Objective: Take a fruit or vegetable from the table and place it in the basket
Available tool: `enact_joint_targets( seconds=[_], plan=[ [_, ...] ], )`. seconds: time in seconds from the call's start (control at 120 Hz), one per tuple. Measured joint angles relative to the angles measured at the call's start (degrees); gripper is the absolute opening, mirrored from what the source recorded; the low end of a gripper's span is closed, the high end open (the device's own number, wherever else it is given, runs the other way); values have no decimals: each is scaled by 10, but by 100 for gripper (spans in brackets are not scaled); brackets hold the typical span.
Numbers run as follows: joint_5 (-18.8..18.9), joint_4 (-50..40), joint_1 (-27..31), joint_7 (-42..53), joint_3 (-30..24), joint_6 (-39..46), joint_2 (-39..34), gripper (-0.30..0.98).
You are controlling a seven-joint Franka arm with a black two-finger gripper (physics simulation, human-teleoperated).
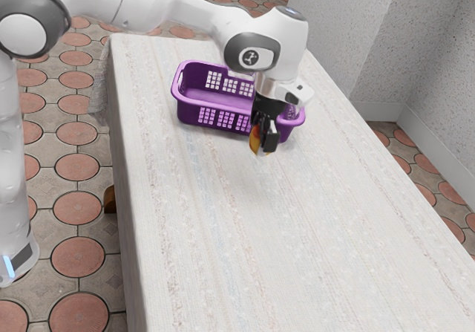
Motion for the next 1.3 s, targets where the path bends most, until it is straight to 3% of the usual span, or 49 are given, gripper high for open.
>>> enact_joint_targets(
  seconds=[0.158,0.517,0.775,1.3],
  plan=[
    [13,11,-6,3,18,-43,-17,26],
    [45,13,68,19,24,-99,-50,26],
    [61,12,73,52,76,-114,-51,26],
    [68,78,94,161,156,-102,9,26]
  ],
)
